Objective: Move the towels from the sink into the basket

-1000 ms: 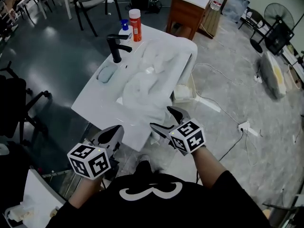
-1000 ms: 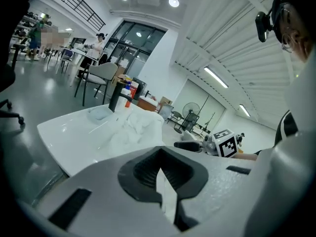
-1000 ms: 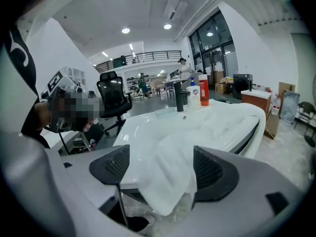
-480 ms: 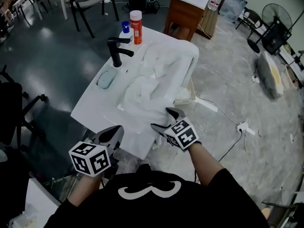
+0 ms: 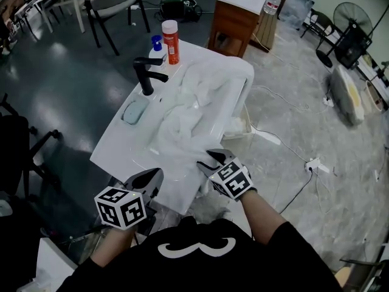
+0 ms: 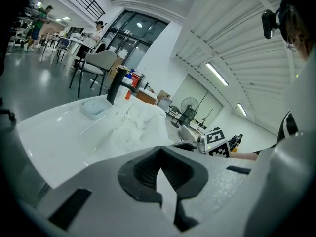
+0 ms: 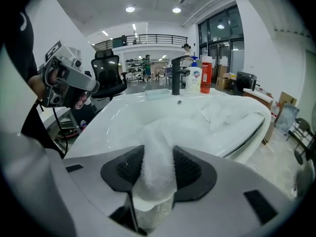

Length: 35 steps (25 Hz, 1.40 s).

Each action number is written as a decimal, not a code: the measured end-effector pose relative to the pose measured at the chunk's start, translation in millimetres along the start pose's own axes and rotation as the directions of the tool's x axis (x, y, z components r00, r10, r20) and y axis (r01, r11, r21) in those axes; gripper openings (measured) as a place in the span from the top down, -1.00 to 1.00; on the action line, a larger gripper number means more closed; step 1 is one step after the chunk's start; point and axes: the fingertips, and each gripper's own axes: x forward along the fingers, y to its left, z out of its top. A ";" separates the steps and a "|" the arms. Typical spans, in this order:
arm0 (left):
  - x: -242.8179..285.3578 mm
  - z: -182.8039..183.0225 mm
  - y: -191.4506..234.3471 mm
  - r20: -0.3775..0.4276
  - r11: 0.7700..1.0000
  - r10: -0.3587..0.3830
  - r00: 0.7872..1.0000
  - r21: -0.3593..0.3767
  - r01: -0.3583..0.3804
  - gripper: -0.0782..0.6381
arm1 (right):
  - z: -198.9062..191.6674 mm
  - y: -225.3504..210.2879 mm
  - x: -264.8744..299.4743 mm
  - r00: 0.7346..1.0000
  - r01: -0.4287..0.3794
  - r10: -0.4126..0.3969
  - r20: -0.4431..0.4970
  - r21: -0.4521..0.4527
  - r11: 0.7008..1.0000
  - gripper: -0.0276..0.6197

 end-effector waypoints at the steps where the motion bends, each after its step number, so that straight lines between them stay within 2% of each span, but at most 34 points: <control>1: 2.2 0.5 -1.8 -0.005 1.000 0.001 1.000 0.004 -0.001 0.77 | -0.2 -1.3 -0.2 1.000 -0.001 0.001 0.001 0.003 1.000 0.38; 3: 6.4 2.7 -6.1 -0.011 1.000 0.003 1.000 0.011 -0.003 0.77 | -0.9 -3.9 -0.8 1.000 -0.012 0.011 0.006 0.025 1.000 0.51; 5: 10.5 5.4 -11.0 -0.010 1.000 0.007 1.000 0.017 -0.007 0.77 | -1.3 -7.1 -2.2 0.999 -0.034 0.033 0.017 0.086 0.996 0.60; 8: 14.6 9.1 -19.8 -0.001 1.000 0.017 1.000 0.018 -0.017 0.77 | -0.4 -10.1 -7.0 0.997 -0.074 0.068 0.048 0.149 0.986 0.67; 14: 20.3 13.6 -42.3 0.028 0.999 0.048 0.998 0.014 -0.049 0.77 | 7.7 -16.0 -32.5 0.985 -0.141 0.119 0.127 0.186 0.972 0.70; 19: 28.2 17.3 -71.8 0.061 0.998 0.065 0.996 0.009 -0.066 0.77 | 25.1 -27.6 -78.1 0.967 -0.173 0.138 0.214 0.152 0.973 0.70; 22: 36.0 19.9 -93.4 0.080 0.997 0.069 0.994 0.013 -0.071 0.77 | 35.2 -39.9 -112.7 0.950 -0.190 0.145 0.275 0.146 0.971 0.71; 27: 53.1 22.2 -130.8 0.099 0.997 0.067 0.993 0.031 -0.071 0.77 | 43.0 -71.2 -177.0 0.909 -0.230 0.139 0.392 0.197 0.953 0.70; 35: 92.9 20.4 -191.5 0.120 0.996 0.042 0.992 0.074 -0.051 0.77 | 30.6 -124.4 -281.6 0.852 -0.187 0.058 0.520 0.199 0.962 0.70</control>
